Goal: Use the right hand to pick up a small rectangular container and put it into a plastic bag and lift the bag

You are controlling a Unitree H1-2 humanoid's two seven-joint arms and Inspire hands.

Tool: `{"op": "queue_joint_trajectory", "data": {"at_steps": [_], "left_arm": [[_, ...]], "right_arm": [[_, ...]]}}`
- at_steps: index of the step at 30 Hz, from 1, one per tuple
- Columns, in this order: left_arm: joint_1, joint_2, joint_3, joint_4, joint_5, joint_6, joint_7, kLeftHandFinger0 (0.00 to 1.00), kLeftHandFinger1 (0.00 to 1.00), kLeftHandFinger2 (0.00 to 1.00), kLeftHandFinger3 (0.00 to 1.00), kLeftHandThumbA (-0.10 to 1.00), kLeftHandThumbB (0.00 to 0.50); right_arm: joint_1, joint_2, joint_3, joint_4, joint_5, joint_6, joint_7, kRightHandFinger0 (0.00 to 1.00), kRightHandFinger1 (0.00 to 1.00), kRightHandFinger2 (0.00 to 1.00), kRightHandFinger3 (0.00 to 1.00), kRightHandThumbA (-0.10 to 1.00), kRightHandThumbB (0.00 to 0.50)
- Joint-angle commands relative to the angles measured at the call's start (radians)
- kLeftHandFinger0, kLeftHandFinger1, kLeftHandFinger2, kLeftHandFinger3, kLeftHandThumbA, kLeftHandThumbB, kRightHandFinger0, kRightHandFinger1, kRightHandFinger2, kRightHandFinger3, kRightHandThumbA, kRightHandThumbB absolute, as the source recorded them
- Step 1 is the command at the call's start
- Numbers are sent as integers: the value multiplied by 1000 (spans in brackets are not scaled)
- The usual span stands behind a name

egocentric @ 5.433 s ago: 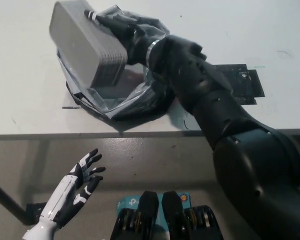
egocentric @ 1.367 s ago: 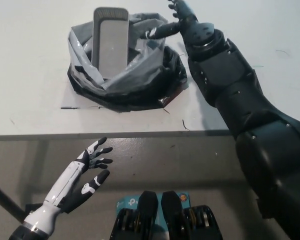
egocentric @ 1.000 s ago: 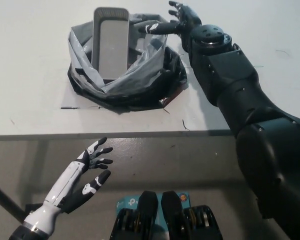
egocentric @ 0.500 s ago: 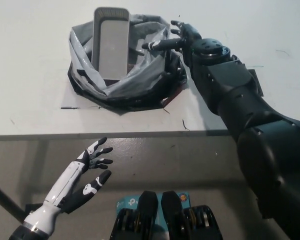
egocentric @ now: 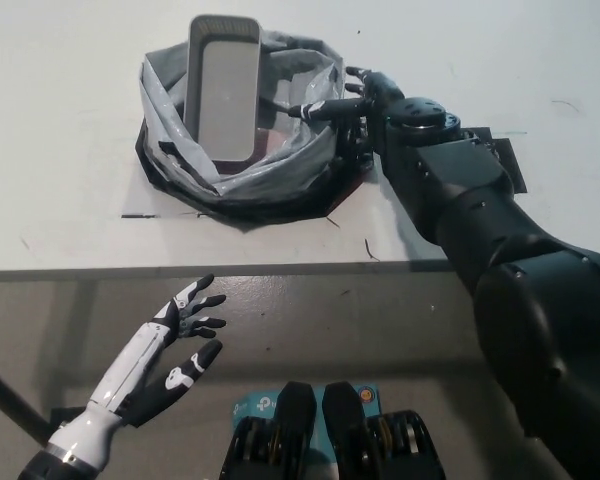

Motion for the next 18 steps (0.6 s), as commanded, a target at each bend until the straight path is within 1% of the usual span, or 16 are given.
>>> {"op": "queue_joint_trajectory", "data": {"at_steps": [1,2,3,4,5,7,8,9,10,11,12,14,15,16,17,18], "left_arm": [[-14,13,2,-23,-5,-31,-2,755,761,889,1000,809,249],[-16,13,3,-22,-7,-30,-2,754,760,889,1000,800,246],[-17,13,3,-21,-8,-29,-2,754,759,888,1000,798,247],[-17,13,3,-21,-7,-29,-2,754,759,887,1000,797,248],[-17,13,3,-21,-7,-29,-2,753,758,887,1000,797,248],[-22,12,3,-17,-11,-32,-3,752,755,884,1000,789,243],[-23,12,3,-17,-12,-32,-3,752,754,884,1000,787,242],[-22,13,3,-19,-10,-28,-4,753,754,884,1000,788,243],[-21,15,3,-20,-7,-26,-4,754,754,884,1000,789,243],[-21,15,3,-19,-7,-26,-3,754,754,884,1000,789,243],[-22,15,3,-16,-7,-31,-3,755,755,884,1000,789,240],[-23,14,3,-15,-7,-33,-2,757,755,884,1000,790,239],[-25,13,3,-14,-6,-30,-1,758,755,884,1000,789,239],[-26,14,3,-14,-6,-29,-2,759,755,885,1000,788,235],[-27,14,3,-13,-6,-29,-2,760,755,885,1000,787,234],[-30,15,3,-11,-3,-29,-3,760,755,885,1000,795,242]], "right_arm": [[-62,10,-111,-5,145,13,40,18,79,469,826,730,245],[-65,12,-122,-3,145,12,31,4,16,277,522,432,221],[-70,17,-129,-2,143,12,17,1,3,279,420,230,212],[-74,19,-146,-2,153,19,20,0,17,383,460,57,211],[-75,20,-156,-3,161,24,25,0,27,435,461,19,213],[-81,19,-181,-4,185,36,54,0,51,540,502,0,179],[-83,19,-191,-4,192,41,64,0,58,581,536,0,174],[-84,20,-202,-4,200,46,67,0,97,657,626,6,173],[-88,21,-211,-6,209,53,72,0,99,654,714,14,171],[-89,21,-213,-7,210,55,75,0,87,651,770,17,168],[-94,21,-220,-9,217,60,83,0,88,644,798,38,151],[-98,20,-227,-10,225,63,88,0,72,621,792,60,149],[-102,20,-234,-12,234,62,96,0,57,601,769,57,145],[-110,18,-243,-15,246,64,102,0,54,594,773,73,130],[-113,18,-247,-16,251,65,104,0,58,595,797,68,127],[-123,15,-255,-19,262,64,119,0,65,578,761,90,85]]}}
